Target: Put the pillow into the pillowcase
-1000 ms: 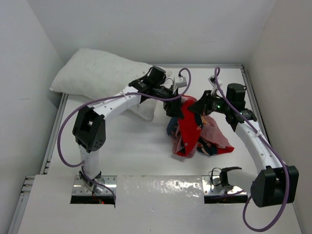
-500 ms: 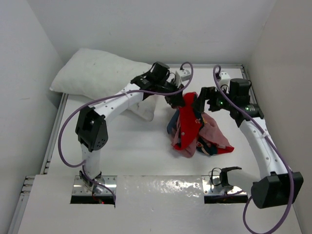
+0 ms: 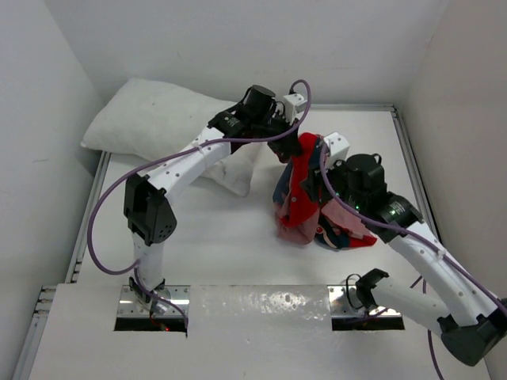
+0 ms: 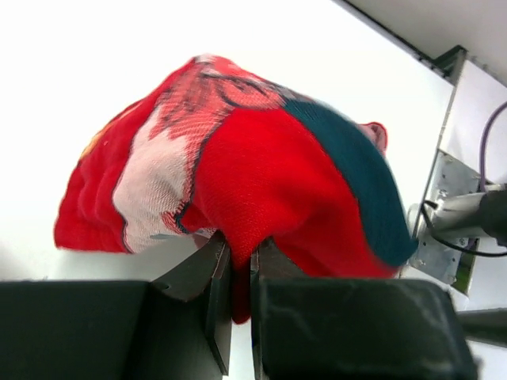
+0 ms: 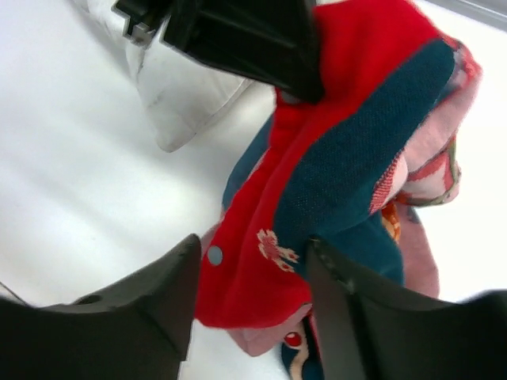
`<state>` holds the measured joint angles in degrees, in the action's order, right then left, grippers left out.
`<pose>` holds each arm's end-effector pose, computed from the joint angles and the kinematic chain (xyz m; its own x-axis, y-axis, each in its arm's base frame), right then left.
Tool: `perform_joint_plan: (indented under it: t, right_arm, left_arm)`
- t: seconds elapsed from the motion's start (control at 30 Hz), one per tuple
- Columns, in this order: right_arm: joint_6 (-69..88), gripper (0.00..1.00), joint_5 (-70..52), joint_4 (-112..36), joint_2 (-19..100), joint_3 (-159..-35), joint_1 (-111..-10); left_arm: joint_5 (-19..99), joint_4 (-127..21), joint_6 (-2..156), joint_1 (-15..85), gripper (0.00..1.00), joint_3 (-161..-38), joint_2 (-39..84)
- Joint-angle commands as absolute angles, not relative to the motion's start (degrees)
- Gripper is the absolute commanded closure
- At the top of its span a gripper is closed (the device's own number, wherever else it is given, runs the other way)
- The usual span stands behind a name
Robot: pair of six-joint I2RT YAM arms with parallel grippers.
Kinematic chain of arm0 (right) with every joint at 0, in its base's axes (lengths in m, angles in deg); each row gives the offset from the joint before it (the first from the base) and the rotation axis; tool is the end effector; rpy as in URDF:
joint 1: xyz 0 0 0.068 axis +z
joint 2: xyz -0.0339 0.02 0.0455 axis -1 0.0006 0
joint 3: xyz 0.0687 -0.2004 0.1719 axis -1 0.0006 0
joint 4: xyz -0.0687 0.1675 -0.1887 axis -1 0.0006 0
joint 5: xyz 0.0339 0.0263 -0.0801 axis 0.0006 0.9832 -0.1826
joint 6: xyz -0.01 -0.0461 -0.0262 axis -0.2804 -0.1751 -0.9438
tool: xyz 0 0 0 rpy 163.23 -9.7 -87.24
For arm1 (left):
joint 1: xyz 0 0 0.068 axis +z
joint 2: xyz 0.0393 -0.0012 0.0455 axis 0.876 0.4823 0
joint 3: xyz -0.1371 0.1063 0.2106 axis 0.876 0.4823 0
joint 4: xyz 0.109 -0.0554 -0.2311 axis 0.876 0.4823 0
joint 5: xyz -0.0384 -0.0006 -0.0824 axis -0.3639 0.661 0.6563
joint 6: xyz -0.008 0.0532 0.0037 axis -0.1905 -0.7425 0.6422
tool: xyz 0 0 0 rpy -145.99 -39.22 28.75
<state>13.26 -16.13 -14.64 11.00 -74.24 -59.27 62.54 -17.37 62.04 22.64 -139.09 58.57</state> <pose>0.1729 0.1027 0.3428 -0.4180 -0.0384 -0.9077 -0.4444 0.8800 0.1674 0.3396 -0.2940 0.3637 -0.3736 0.3644 -0.8530 0.8953 0.3823 -0.2288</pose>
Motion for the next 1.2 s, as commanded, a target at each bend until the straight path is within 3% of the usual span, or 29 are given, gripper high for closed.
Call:
perform_joint_plan:
  t: [0.0,0.03,0.07,0.13,0.23,0.37,0.43,0.47,0.53,0.63,0.67,0.73,0.77,0.87,1.0,1.1,1.17]
  right_arm:
    - [15.7,0.59,-23.13,-17.61,13.66,-73.65,-56.31]
    - [16.4,0.79,-23.48,-17.0,14.38,-73.74,-55.52]
    - [18.06,0.86,-25.4,-16.03,14.91,-73.83,-54.73]
    - [19.82,0.88,-29.0,-15.67,15.09,-73.05,-50.88]
    - [21.41,0.66,-38.04,-17.87,13.42,-70.85,-44.47]
    - [21.07,0.28,-54.11,-18.22,11.14,-71.72,-37.16]
    - [18.18,0.24,-56.08,-20.05,10.34,-73.3,-33.64]
    - [16.51,0.39,-53.3,-20.59,10.51,-74.0,-32.76]
    - [12.89,0.82,-47.85,-20.34,13.31,-76.46,-31.69]
    - [13.76,0.71,-49.66,-14.64,19.2,-78.49,-31.6]
    - [15.51,0.53,-52.98,-13.75,22.61,-77.88,-31.6]
    - [17.54,0.4,-53.89,-13.91,24.31,-76.13,-31.69]
    - [18.16,0.26,-54.24,-15.39,24.4,-73.24,-31.69]
    - [19.82,0.17,-55.03,-20.06,25.01,-70.5,-32.39]
    - [22.64,0.17,-53.72,-20.5,30.01,-70.23,-36.6]
    - [24.05,0.25,-53.45,-21.91,32.13,-69.0,-39.16]
    - [25.27,0.37,-50.21,-25.32,32.05,-65.94,-42.39]
  left_arm:
    - [59.53,-19.33,63.61,22.75,1.0,-142.08,58.27]
    - [59.01,-19.33,63.7,22.75,1.0,-142.35,58.35]
    - [58.3,-19.33,63.7,22.75,1.0,-142.44,58.36]
    - [57.6,-19.42,63.61,22.67,1.0,-142.53,58.36]
    - [56.72,-19.24,63.44,22.58,1.0,-142.35,58.44]
    - [55.57,-19.33,62.91,22.58,1.0,-141.91,58.53]
    - [54.7,-19.51,62.38,22.58,1.0,-141.74,58.71]
    - [54.43,-19.51,62.29,22.58,1.0,-141.56,58.79]
    - [53.91,-19.77,62.29,22.58,1.0,-141.74,59.06]
    - [54.43,-19.86,62.38,22.49,1.0,-142.35,59.32]
    - [54.52,-19.95,62.29,22.49,1.0,-142.53,59.24]
    - [54.17,-19.86,62.21,22.58,1.0,-142.44,59.06]
    - [54.17,-19.69,61.94,22.58,1.0,-142.35,59.06]
    - [54.6,-19.42,61.85,22.58,1.0,-142.35,59.06]
    - [55.22,-19.6,62.2,22.58,1.0,-142.35,58.97]
    - [55.22,-19.51,62.29,22.58,1.0,-142.27,58.62]
    - [55.22,-19.25,62.29,22.49,1.0,-142.18,58.27]
